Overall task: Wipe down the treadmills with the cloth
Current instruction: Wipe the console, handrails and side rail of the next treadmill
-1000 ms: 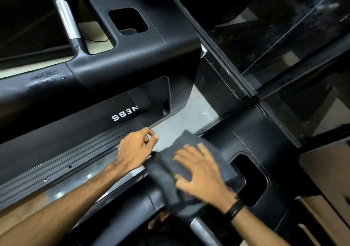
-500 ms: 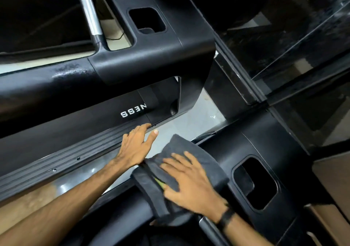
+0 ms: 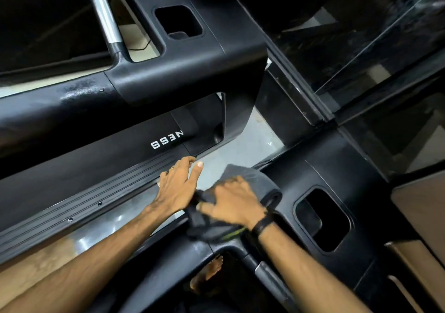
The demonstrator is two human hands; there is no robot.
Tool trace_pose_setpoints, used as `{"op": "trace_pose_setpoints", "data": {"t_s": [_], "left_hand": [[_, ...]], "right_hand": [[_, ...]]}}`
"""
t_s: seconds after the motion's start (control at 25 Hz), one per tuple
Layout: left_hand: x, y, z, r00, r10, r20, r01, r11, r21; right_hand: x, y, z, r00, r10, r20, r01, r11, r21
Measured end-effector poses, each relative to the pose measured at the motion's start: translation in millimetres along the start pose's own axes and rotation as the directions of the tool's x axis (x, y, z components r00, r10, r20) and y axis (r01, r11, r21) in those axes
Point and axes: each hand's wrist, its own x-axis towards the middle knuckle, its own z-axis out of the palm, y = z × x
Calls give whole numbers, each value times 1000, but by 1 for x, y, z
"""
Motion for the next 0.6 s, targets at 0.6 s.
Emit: {"op": "trace_pose_setpoints", "data": {"t_s": [0.6], "left_hand": [[-28,26,-1,996,94,2,-94,995,-29]], "right_hand": [[-16,32,13,946,139,-294,-138,990,26]]}}
